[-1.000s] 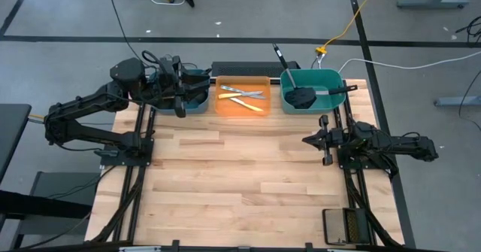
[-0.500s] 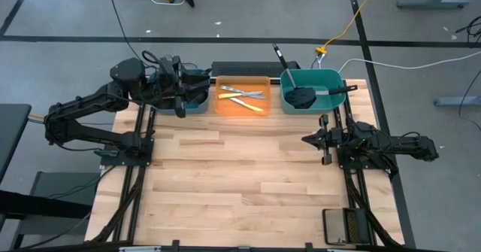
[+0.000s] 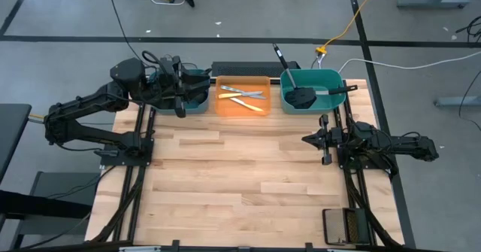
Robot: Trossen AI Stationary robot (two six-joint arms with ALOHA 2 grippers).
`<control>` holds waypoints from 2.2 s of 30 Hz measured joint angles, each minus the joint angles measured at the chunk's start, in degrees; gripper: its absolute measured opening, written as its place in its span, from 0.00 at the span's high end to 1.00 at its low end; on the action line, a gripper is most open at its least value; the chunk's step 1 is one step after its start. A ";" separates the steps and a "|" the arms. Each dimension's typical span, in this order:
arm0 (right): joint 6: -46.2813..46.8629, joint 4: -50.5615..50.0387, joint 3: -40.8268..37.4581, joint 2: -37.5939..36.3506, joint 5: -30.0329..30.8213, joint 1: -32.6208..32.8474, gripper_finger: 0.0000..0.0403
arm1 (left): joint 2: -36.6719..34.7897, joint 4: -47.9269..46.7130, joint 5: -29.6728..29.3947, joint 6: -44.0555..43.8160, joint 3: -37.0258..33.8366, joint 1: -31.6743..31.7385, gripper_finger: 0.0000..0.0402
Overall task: Pick & Place Kitchen Items
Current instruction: Return to Home Position
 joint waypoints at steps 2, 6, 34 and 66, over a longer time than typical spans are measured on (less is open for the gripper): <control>0.00 0.02 0.00 0.00 0.00 0.00 0.98 | 0.00 -0.02 -0.02 -0.02 0.00 0.00 0.67; -0.01 0.01 0.00 0.00 0.00 0.00 0.98 | 0.00 -0.01 -0.01 -0.01 0.00 0.00 0.67; -0.02 0.04 0.00 0.00 0.00 0.00 0.98 | -0.09 24.44 -0.03 -3.96 -22.09 -5.05 0.67; -0.02 0.07 0.00 0.02 -0.02 0.01 0.98 | -36.48 41.05 -5.87 0.13 -63.66 -14.48 0.67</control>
